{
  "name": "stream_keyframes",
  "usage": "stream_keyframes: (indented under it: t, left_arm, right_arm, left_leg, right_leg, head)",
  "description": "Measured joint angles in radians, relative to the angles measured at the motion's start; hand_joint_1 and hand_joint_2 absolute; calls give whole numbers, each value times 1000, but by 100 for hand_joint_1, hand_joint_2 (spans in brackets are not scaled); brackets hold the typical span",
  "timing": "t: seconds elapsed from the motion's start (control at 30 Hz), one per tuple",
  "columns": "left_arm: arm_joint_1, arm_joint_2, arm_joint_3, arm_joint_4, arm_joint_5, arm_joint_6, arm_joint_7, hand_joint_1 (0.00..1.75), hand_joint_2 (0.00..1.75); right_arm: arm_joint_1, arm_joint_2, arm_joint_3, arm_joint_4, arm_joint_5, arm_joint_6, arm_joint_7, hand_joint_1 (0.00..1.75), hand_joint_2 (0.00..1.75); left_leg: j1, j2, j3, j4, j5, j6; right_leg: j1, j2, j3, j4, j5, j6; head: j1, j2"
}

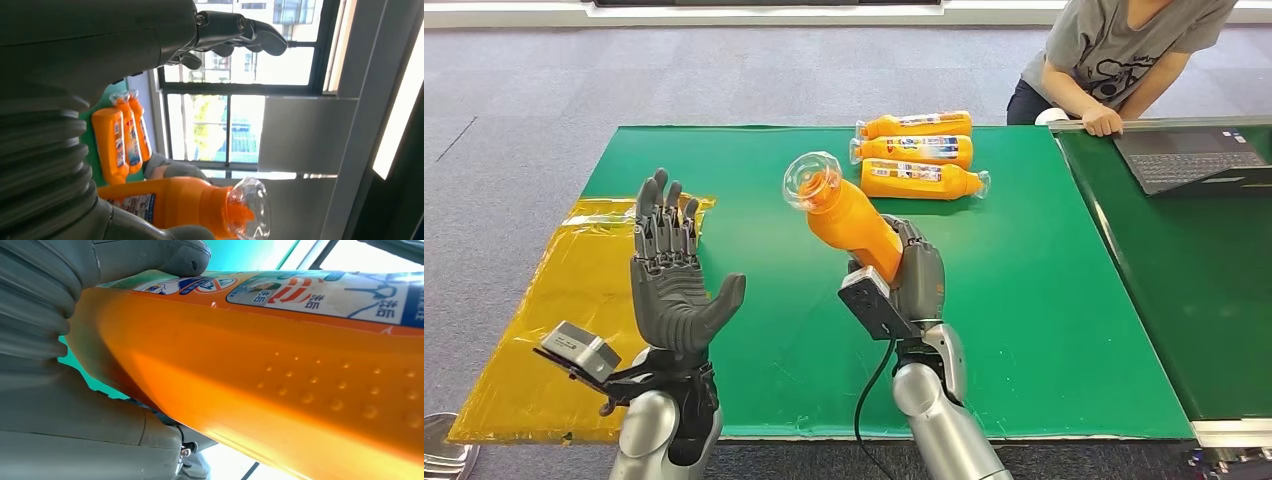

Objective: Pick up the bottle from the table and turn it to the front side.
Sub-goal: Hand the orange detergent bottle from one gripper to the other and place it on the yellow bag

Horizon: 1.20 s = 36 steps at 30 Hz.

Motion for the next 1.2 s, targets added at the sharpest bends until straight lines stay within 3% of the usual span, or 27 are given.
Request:
stream_keyframes:
  t: [0.13,0.2,1.2]
  left_arm:
    - [-74,-7,-7,120,96,-186,63,0,175]
    - [-115,-15,-8,183,100,-226,64,0,175]
    - [-307,-44,-11,483,9,-320,78,0,175]
  right_arm:
    - [-30,10,12,66,-24,-7,-18,175,175]
    - [-47,17,13,115,-34,-24,-33,175,175]
    - [-94,25,-4,257,-46,-77,-40,175,175]
  left_leg:
    - [0,0,0,0,1,0]
    - [0,0,0,0,1,0]
    - [0,0,-3,0,1,0]
  right_leg:
    - [0,-1,0,0,1,0]
    - [0,0,0,0,2,0]
    - [0,1,-3,0,2,0]
  head:
    - [0,0]
    - [0,0]
    - [0,0]
